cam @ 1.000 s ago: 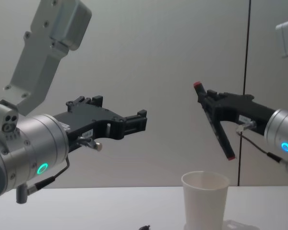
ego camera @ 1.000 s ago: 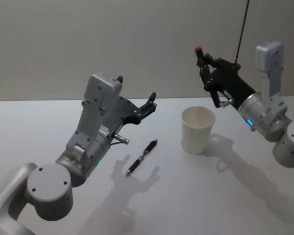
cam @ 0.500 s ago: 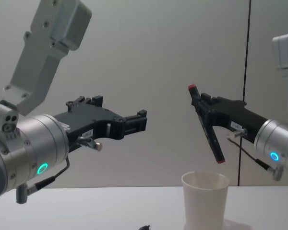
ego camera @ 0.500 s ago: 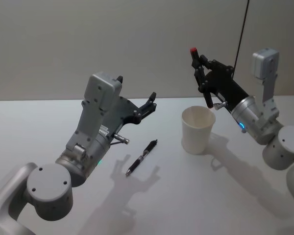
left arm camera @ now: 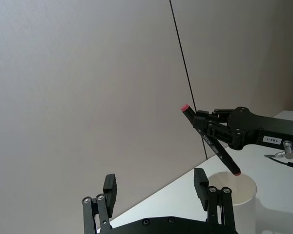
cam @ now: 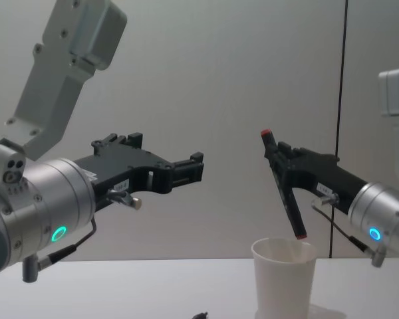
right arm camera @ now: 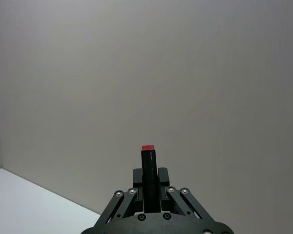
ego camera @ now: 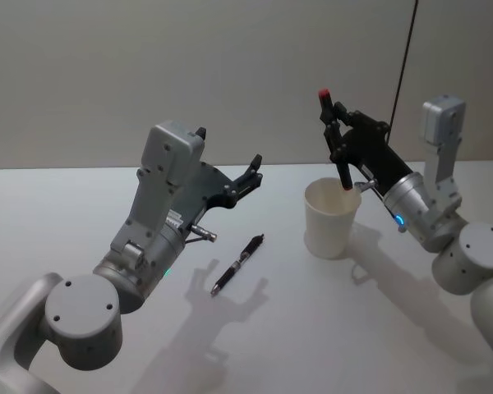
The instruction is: Place the pen into the pen holder.
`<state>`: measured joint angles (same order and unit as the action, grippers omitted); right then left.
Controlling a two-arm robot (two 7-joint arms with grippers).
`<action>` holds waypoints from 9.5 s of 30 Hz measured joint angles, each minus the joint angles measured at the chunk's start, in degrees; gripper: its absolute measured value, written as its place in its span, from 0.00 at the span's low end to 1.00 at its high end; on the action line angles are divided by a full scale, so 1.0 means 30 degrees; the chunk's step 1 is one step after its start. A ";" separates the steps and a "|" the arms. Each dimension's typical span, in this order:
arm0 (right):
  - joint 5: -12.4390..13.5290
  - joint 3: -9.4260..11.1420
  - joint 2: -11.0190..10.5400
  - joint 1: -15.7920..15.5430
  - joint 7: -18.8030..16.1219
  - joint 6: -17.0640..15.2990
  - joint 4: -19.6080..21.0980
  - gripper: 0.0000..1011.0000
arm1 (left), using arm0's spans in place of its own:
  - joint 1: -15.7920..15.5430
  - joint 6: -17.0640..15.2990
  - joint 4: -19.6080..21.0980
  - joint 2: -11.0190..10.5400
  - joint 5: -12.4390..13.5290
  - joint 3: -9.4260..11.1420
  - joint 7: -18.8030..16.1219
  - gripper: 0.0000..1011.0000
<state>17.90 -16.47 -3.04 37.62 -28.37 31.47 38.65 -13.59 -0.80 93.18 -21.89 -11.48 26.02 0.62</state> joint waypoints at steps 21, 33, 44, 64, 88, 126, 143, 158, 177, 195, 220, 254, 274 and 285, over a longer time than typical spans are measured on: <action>0.1258 -0.0065 0.0509 0.0528 -0.0860 0.2318 -0.2701 0.17 | -0.0001 0.0000 0.0000 0.0000 0.0000 0.0000 0.0000 0.99; 0.1737 -0.0027 0.0873 0.1126 -0.1323 0.3862 -0.4821 0.17 | 0.0000 0.0000 0.0000 0.0001 0.0000 0.0000 0.0000 0.99; 0.1797 -0.0004 0.1150 0.1664 -0.1459 0.4698 -0.6325 0.39 | -0.0001 -0.0001 0.0000 0.0000 0.0000 0.0001 0.0001 0.99; 0.1371 0.0287 0.0723 0.0437 -0.0524 0.2773 -0.3360 0.99 | 0.0000 0.0000 0.0001 -0.0001 -0.0001 0.0000 0.0000 0.99; 0.0377 0.1718 -0.1529 -0.3049 0.1213 -0.6864 0.6571 0.99 | 0.0000 0.0000 0.0000 -0.0001 -0.0001 0.0001 0.0001 0.99; -0.0275 0.3936 -0.4618 -0.6944 0.1860 -1.5716 1.2936 0.99 | 0.0000 0.0000 0.0000 0.0000 0.0000 0.0000 0.0000 0.99; -0.0277 0.4255 -0.5155 -0.7880 0.1883 -1.6866 1.3867 0.99 | 0.0000 -0.0001 0.0000 0.0000 0.0000 0.0000 0.0004 0.99; -0.0255 0.4327 -0.5282 -0.8102 0.1898 -1.7116 1.4081 0.99 | 0.0116 -0.1189 0.0211 -0.0043 -0.0653 -0.0147 0.0175 0.99; -0.0250 0.4353 -0.5319 -0.8168 0.1895 -1.7191 1.4146 0.99 | 0.0331 -0.5076 0.0260 -0.0208 -0.2964 -0.0613 0.0395 0.99; -0.0252 0.4351 -0.5326 -0.8188 0.1894 -1.7215 1.4163 0.99 | -0.0228 -0.7796 -0.1439 -0.0040 -0.3333 -0.0782 0.1844 0.99; -0.0253 0.4350 -0.5325 -0.8187 0.1898 -1.7211 1.4162 0.99 | -0.2100 -0.9613 -0.4968 0.1040 -0.1773 -0.0500 0.4428 0.99; -0.0253 0.4350 -0.5325 -0.8186 0.1897 -1.7211 1.4160 0.99 | -0.3634 -1.0100 -0.7793 0.2155 0.0718 0.0119 0.5724 0.99; -0.0253 0.4350 -0.5325 -0.8187 0.1896 -1.7211 1.4160 0.99 | -0.3927 -1.0119 -0.8510 0.2361 0.1149 0.0211 0.6256 0.73; -0.0253 0.4350 -0.5325 -0.8186 0.1896 -1.7212 1.4161 0.99 | -0.3719 -1.0158 -0.8563 0.2357 0.0835 0.0223 0.6146 0.39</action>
<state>17.13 -3.42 -19.01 13.06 -22.69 -20.17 81.13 -24.74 -31.27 67.49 -14.82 -8.98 26.69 19.06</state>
